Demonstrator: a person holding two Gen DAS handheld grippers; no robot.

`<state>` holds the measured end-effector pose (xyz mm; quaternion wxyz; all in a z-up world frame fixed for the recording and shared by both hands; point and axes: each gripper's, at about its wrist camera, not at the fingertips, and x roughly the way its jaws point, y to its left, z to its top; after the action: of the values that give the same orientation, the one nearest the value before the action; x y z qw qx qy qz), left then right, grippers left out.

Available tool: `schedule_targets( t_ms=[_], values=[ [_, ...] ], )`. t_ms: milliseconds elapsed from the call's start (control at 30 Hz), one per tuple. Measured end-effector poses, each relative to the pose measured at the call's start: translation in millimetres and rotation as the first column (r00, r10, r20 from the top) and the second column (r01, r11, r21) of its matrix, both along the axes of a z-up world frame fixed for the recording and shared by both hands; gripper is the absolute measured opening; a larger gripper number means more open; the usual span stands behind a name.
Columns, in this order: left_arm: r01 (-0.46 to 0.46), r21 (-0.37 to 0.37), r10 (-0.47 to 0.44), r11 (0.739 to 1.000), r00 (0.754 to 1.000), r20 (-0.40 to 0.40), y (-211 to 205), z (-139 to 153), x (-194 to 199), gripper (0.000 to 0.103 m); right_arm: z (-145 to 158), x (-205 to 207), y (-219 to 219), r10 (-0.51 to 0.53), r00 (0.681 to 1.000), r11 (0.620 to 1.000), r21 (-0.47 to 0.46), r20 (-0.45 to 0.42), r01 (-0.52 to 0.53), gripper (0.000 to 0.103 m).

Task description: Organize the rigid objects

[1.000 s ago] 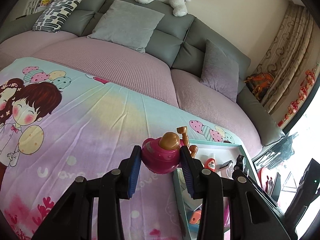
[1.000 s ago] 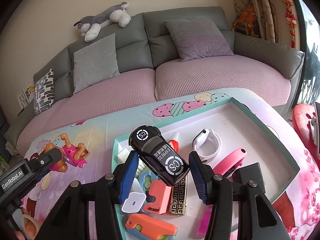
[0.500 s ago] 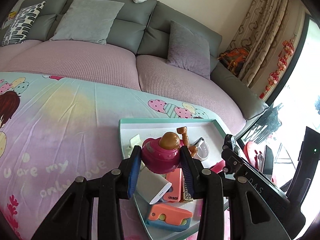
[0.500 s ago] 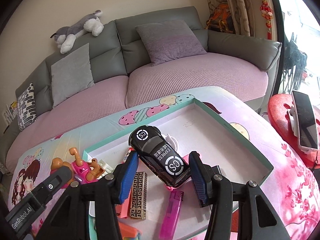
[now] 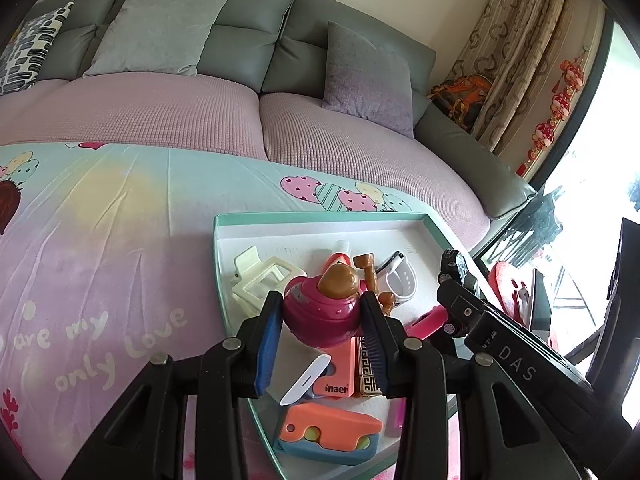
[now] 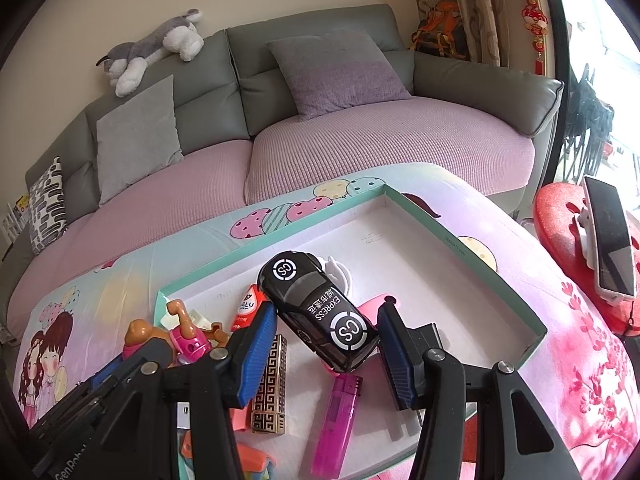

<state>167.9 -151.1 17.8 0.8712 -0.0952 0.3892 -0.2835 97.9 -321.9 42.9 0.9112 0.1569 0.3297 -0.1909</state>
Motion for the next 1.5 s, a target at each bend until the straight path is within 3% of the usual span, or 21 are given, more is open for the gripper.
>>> schedule_targets(
  t_ms=[800,1267,1367,1500],
  values=[
    [-0.031,-0.004,0.031,1.000,0.999,-0.016,11,6,4,0.043,-3,6,5,0.011,0.999,0.999,-0.039,-0.035,-0.012,0.058],
    [-0.192,0.117,0.195,0.974,0.981,-0.013,46,-3,19,0.063,-7,12,12,0.039,0.997,0.998,-0.044,-0.060,-0.042,0.059],
    [-0.241,0.170,0.248,0.956,0.968,-0.023,56,-8,24,0.071,-9,14,15,0.048,0.996,0.997,-0.057,-0.073,-0.052,0.060],
    [-0.301,0.241,0.318,0.923,0.947,-0.033,67,-18,30,0.085,-10,16,18,0.051,0.995,0.995,-0.081,-0.088,-0.058,0.072]
  ],
)
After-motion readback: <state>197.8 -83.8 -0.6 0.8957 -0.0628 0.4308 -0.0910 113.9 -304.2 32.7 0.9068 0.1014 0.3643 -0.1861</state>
